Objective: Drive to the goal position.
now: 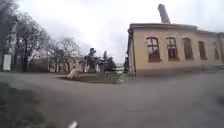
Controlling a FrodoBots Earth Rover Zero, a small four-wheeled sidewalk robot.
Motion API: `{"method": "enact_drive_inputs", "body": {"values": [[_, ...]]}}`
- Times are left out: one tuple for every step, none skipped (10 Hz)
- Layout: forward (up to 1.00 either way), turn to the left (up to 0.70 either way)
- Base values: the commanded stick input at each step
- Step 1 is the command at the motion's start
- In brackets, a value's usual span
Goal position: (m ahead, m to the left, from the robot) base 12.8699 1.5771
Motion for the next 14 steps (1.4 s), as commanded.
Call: {"method": "enact_drive_inputs", "body": {"values": [[0.0, 0.0], [0.0, 0.0], [0.0, 0.0], [0.0, 0.0], [0.0, 0.0], [0.21, 0.0], [0.63, 0.0], [0.7, 0.0], [0.7, 0.0], [0.7, 0.0], [0.7, 0.0], [0.7, 0.0], [0.7, 0.0], [0.7, -0.11]]}}
